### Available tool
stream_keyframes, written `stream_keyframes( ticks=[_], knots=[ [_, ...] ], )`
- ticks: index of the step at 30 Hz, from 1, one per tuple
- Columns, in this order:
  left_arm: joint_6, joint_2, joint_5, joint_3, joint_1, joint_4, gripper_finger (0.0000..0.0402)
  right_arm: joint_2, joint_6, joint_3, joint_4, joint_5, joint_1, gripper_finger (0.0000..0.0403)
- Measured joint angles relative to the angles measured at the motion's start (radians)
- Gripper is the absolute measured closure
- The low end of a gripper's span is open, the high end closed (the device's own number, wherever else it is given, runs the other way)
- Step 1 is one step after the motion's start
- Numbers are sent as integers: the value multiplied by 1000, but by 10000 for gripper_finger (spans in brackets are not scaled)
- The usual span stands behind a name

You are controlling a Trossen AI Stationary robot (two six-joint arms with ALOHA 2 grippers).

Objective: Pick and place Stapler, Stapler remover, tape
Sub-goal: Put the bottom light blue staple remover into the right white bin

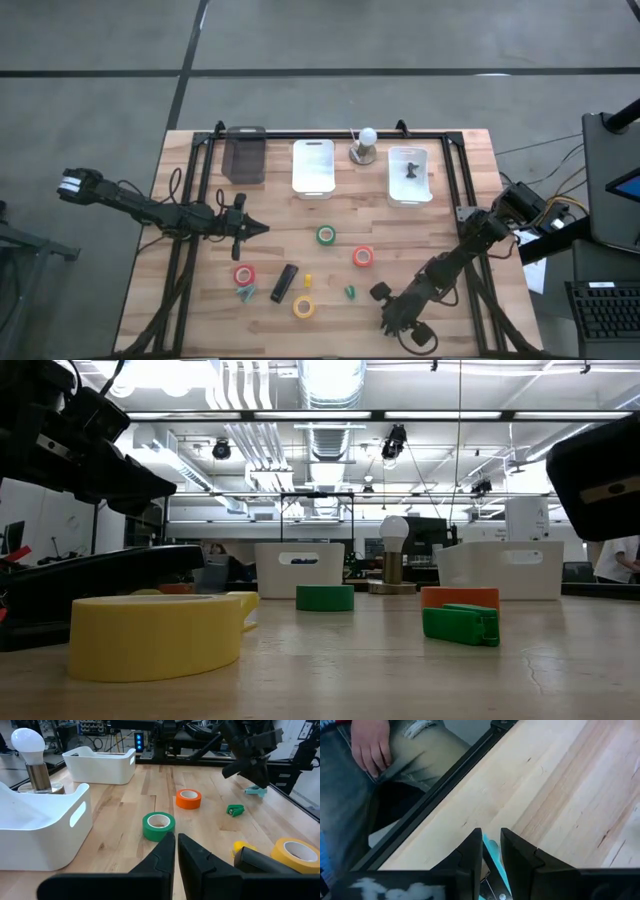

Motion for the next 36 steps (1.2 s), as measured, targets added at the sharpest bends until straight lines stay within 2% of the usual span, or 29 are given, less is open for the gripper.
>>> stream_keyframes(
  ticks=[12, 26, 36],
  knots=[
    [0, 0, 0, 0, 0, 0, 378, 0, 15, -3, -1, 24, 2, 359],
    [0, 0, 0, 0, 0, 0, 378, 10, 38, -13, 6, 24, 4, 342],
    [0, 0, 0, 0, 0, -8, 378, 89, 78, 23, 70, 15, 9, 336]
  ],
)
